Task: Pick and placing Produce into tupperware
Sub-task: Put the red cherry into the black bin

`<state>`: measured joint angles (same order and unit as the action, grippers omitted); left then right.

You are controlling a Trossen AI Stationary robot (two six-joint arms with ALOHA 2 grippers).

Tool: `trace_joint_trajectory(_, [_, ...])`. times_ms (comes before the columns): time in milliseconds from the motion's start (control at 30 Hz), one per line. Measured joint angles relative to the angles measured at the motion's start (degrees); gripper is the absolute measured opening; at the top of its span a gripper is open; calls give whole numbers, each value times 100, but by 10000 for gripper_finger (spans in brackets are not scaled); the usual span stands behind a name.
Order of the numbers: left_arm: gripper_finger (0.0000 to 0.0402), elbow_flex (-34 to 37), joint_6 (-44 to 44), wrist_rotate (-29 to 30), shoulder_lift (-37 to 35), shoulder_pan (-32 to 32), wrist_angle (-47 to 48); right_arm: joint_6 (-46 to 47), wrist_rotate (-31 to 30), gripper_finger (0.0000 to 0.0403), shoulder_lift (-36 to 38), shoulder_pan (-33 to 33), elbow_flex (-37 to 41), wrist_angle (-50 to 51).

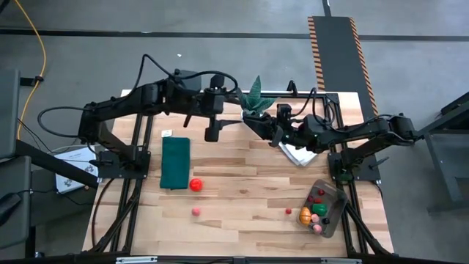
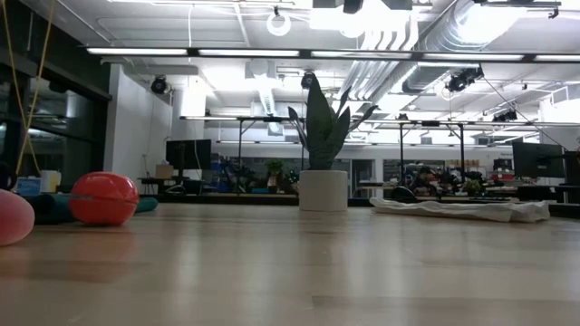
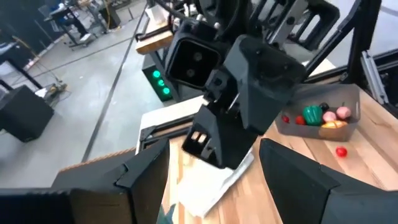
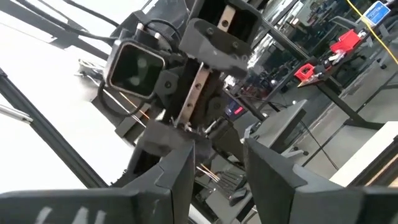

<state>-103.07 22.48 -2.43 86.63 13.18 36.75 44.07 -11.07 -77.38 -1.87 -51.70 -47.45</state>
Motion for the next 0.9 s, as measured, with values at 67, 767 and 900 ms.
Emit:
trace_joint_trajectory(67, [237,0,2,63,-72,5,94,68,8,128,0,0,0,26])
trace_joint_trajectory(767, [237,-2,-529,507,-1337,-8,1464,501,243,128,0,-208,0,1287])
trace_joint_trajectory(900, [237,-2,-799,504,-1549,-8,1963,660,317,128,0,-206,0,1697])
